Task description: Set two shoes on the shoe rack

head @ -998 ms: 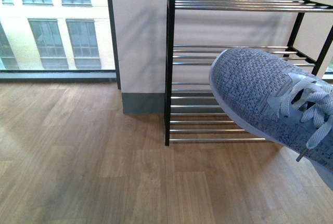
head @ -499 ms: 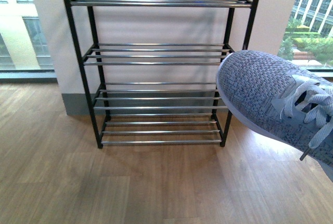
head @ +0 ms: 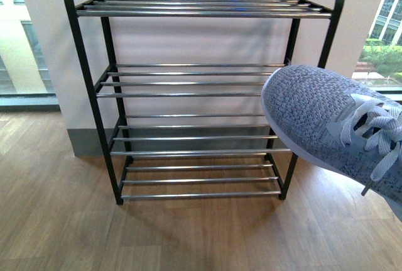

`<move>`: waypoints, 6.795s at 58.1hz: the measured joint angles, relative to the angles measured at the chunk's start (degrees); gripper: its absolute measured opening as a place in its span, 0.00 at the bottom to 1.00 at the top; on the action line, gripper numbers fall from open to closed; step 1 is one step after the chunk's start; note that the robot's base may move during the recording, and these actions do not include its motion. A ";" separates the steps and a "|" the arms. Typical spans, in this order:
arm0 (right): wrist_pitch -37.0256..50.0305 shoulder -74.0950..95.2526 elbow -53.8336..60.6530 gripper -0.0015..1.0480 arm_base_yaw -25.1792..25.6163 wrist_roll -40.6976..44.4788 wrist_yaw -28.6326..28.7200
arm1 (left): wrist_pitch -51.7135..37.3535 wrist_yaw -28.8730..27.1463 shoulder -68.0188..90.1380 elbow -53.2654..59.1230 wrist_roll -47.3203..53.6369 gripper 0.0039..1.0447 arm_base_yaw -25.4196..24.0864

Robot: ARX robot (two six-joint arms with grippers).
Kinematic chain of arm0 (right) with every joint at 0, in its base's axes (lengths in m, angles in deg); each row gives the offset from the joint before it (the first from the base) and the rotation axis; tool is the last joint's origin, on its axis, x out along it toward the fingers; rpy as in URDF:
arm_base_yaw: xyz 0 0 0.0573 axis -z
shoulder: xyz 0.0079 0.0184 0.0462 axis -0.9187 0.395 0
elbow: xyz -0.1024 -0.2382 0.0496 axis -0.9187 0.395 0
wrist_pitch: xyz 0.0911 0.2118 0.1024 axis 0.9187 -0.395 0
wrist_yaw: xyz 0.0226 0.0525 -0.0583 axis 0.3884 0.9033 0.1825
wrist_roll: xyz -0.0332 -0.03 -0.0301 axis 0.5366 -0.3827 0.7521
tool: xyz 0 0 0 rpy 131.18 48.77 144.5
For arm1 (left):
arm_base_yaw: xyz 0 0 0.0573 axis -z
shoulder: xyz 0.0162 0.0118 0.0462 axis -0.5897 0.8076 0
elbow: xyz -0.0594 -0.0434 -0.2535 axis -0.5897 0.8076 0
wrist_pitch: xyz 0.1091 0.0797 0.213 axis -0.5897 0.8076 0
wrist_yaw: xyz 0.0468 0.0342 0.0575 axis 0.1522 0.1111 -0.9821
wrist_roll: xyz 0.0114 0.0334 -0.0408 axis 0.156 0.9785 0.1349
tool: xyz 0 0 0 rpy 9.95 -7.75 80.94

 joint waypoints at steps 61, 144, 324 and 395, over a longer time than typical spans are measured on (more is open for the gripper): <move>-0.04 0.02 -0.04 0.04 -0.22 0.02 0.61 | 0.02 -0.66 0.07 0.07 0.00 0.01 -0.11; -0.11 0.00 0.15 0.04 -0.11 0.02 0.02 | 0.02 -0.04 0.07 0.07 0.02 0.01 -0.02; -5.27 33.16 -38.97 0.62 -8.63 -20.06 -16.48 | 0.02 -0.17 0.07 0.07 0.04 0.01 -0.02; 5.62 -8.00 7.82 0.02 -13.90 -8.94 -19.74 | 0.00 0.02 0.07 0.07 0.04 0.01 -0.02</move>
